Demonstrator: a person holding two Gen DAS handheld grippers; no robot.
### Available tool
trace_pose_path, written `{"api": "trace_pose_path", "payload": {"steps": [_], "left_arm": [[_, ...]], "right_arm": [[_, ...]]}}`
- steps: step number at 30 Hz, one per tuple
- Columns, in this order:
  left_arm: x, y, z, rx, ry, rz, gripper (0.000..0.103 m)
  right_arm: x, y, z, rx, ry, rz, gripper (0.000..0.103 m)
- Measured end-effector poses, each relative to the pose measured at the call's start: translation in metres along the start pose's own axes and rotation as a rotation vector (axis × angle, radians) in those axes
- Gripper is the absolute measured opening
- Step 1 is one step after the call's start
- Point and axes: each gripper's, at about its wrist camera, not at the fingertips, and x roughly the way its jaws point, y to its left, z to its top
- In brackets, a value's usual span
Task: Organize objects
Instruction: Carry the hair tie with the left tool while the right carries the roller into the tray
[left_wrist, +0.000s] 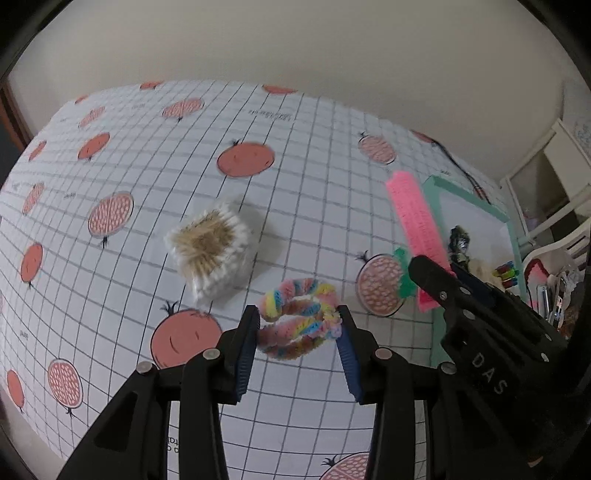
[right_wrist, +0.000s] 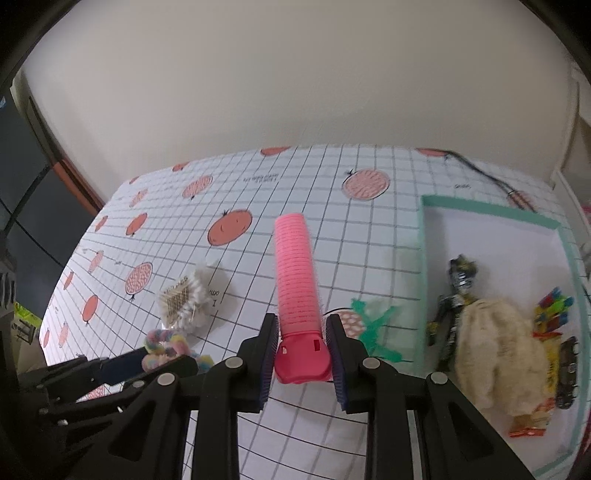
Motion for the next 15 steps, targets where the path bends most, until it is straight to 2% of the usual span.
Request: {"api": "trace_pose_path", "payload": {"steps": [7, 15], "left_arm": [[-0.023, -0.031, 0.013, 0.036, -0.125, -0.057, 0.043], [-0.043, -0.058, 0.022, 0.096, -0.275, -0.086, 0.043]], "right_arm": [[-0.028, -0.037, 0.006, 0.054, -0.06, -0.03, 0.029], [-0.059, -0.086, 0.009, 0.11, -0.124, -0.09, 0.028]]}}
